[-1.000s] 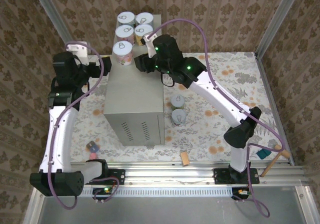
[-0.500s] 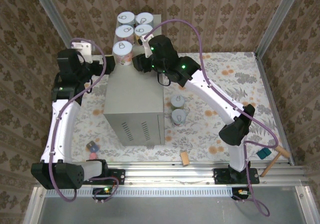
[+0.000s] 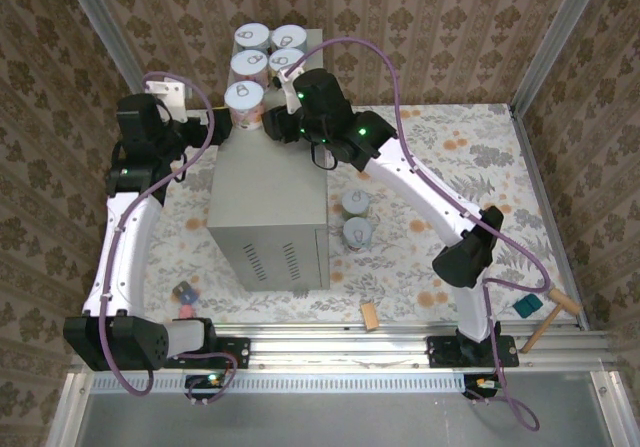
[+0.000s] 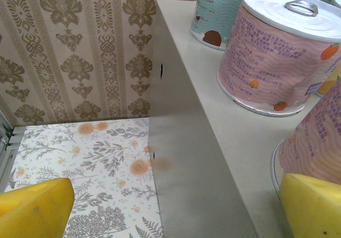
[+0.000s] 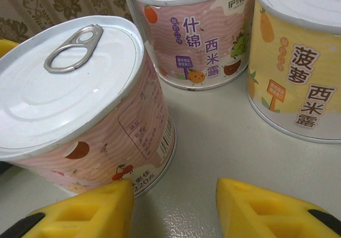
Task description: Place and organize the canned foods onto the counter
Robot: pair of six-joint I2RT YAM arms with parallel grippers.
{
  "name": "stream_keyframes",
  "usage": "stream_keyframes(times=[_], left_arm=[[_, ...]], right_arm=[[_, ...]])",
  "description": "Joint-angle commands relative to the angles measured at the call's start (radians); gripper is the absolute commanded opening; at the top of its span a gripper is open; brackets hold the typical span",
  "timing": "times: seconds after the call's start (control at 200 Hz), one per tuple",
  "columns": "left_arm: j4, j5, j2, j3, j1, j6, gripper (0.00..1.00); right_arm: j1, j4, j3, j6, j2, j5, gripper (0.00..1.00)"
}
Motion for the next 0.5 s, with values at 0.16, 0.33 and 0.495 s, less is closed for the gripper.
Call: stream_keyframes(times=[0.16,0.33,0.495], left_arm=[[0.022,0.025,0.012,0.036,0.01,-0.01,1.0],[0.024,0.031,0.017,0.041,0.01,-0.01,1.0],[0.023,0.043,0.027,0.049,0.011,-0.009,1.0]], right_arm=[[0.001,-0.026,0.046,0.029,0.037,0.01,0.47],[0.001,-0.031,0.044,0.029,0.036,0.013,0.47],[0.001,-0.033,0.042,0.027,0.033,0.014,0.47]])
